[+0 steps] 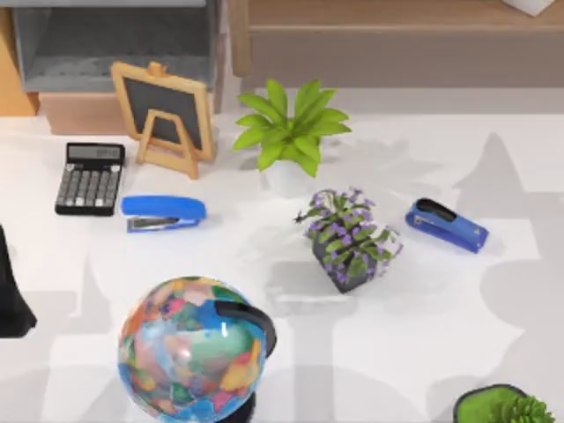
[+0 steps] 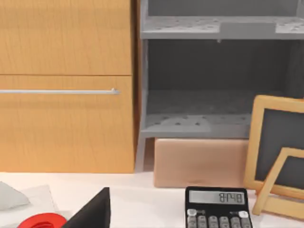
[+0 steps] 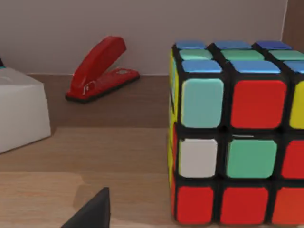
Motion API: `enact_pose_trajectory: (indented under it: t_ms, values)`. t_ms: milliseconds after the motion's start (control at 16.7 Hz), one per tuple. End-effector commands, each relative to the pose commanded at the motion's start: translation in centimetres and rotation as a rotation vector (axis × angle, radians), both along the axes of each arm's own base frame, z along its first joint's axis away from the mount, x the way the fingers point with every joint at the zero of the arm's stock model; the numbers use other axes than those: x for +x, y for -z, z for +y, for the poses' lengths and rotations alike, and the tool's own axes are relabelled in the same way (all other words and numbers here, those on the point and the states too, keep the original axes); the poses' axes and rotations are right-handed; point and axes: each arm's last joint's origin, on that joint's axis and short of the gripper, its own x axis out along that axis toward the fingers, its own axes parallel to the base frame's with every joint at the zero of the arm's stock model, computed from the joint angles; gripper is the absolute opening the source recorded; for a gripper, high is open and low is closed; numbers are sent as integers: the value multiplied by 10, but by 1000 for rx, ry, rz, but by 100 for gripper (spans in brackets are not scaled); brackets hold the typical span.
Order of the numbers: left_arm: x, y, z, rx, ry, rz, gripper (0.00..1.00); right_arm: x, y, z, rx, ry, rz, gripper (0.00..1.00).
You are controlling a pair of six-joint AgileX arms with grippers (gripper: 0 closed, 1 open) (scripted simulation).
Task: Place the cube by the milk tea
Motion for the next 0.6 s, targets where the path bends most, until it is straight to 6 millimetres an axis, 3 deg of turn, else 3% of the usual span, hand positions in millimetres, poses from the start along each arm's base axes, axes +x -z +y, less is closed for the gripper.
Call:
enact_pose_trajectory:
  t_ms: [180, 600]
  values:
    - [0, 0, 0, 0, 0, 0, 100, 6, 10, -6, 8, 3, 3, 100]
    - [0, 0, 0, 0, 0, 0, 100, 13, 9, -5, 8, 4, 3, 100]
